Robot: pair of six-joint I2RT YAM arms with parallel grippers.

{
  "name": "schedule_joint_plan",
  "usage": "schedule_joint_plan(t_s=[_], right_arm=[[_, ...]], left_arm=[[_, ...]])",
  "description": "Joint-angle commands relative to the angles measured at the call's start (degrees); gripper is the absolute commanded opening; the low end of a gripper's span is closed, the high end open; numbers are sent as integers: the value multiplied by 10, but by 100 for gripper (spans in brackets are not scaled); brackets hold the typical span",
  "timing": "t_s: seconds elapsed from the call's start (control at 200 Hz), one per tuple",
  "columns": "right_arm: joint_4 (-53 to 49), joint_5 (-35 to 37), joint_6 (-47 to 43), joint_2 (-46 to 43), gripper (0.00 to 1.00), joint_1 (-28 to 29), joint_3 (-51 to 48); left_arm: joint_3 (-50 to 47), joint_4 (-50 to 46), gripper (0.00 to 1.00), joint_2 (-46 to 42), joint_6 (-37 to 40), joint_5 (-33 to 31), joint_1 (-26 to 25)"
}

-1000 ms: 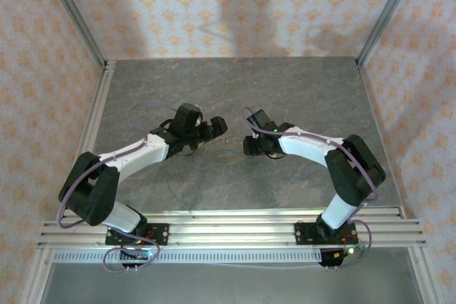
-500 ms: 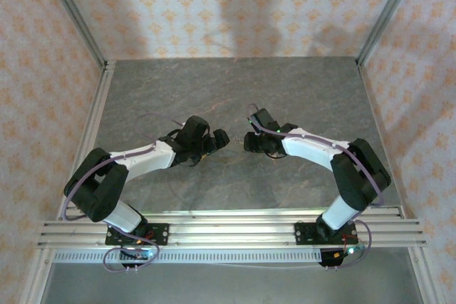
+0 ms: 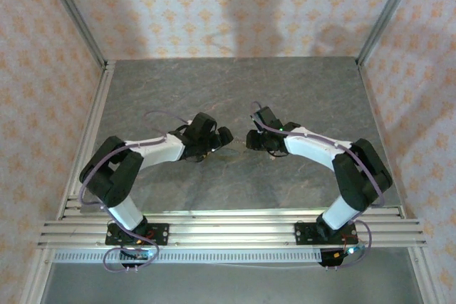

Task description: Put the keys on the keyring

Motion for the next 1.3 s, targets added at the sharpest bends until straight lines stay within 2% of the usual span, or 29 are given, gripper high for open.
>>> schedule_joint_plan(t_s=[0.0,0.26,0.395,0.611,1.011,1.296], right_arm=[[1,6,-12,-19,40,-2,-5],[7,-5,-23,-14,40,-5,-9],[7,-13,-34,-10,40,-7,-9],[32,-55,-30,12,40,-7,-16],[44,-62,-29,95,40,-5,32],[50,-71,-12,76,40,19,12]], left_arm=[[41,4,100,22,16,-9,5],[137,-15,100,89,55,14,34],[162,-32,100,94,80,28,54],[135,-45,100,32,97,30,76],[59,-30,100,-82,68,39,76],[51,-33,100,-116,69,41,76]])
